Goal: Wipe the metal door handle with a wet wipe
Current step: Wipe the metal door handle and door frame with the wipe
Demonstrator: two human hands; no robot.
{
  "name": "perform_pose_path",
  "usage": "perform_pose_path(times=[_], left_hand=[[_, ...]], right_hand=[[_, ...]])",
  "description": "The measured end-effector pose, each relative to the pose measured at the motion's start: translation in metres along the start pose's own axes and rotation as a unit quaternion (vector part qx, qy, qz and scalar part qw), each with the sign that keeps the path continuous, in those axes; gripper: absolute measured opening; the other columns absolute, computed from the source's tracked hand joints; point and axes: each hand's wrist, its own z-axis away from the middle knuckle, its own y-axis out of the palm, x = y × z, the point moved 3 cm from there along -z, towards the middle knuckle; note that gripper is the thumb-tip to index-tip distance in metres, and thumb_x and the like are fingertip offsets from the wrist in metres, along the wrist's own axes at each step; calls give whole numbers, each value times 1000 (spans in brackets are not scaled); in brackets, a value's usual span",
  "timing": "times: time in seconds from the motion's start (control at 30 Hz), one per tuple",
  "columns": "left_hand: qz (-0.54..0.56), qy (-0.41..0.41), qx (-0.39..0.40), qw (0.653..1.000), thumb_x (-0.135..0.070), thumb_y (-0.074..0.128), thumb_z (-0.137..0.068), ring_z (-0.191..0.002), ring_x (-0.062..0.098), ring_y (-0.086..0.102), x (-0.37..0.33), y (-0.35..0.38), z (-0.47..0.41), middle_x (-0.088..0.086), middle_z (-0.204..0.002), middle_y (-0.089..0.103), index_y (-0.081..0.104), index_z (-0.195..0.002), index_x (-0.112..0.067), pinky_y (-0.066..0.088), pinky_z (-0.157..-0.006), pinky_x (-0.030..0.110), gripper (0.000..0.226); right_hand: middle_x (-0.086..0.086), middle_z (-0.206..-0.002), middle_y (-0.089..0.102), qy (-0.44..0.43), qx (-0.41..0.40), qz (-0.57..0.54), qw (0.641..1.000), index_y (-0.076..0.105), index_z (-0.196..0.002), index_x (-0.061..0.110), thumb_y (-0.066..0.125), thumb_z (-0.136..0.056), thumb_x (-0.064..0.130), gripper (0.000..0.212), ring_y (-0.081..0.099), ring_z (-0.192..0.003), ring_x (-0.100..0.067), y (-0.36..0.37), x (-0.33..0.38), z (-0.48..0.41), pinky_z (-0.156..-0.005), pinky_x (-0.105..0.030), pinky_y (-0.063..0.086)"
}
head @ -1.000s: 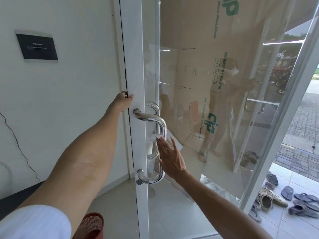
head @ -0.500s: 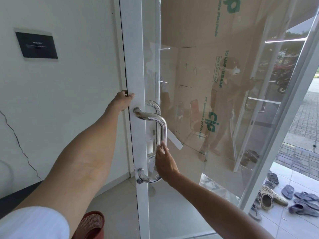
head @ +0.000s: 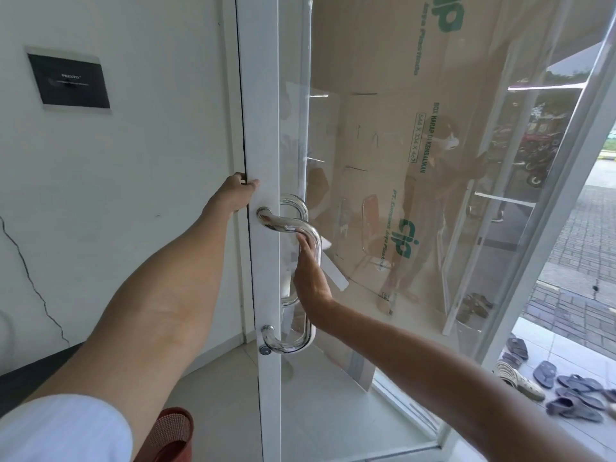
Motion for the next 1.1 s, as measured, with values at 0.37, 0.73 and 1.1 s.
perform_pose_path(times=[0.37, 0.73, 1.1], left_hand=[[-34, 16, 15, 999, -43, 51, -95, -82, 20, 46, 2, -6, -2, 12, -111, 59, 54, -126, -14, 37, -75, 29, 42], [-30, 17, 23, 999, -45, 53, -94, -85, 20, 51, 4, -8, -1, 7, -104, 57, 54, -122, -15, 36, -77, 30, 41], [-37, 2, 21, 999, -47, 52, -93, -114, 26, 59, 2, -10, 3, 7, -120, 60, 54, -123, -19, 47, -95, 38, 41]], right_hand=[[1, -149, 44, -87, 155, -40, 983, 43, -142, 32, 28, -100, 41, 46, 10, -146, -42, 13, 69, 47, -111, -60, -21], [-21, -155, 27, -229, 146, -105, 957, 35, -147, 7, 38, -99, 48, 64, 8, -146, -44, 37, 139, 77, -116, -58, -8], [-22, -149, 37, -230, 149, -215, 938, 44, -141, 6, 47, -97, 35, 52, 22, -143, -39, 34, 150, 78, -112, -59, -12]])
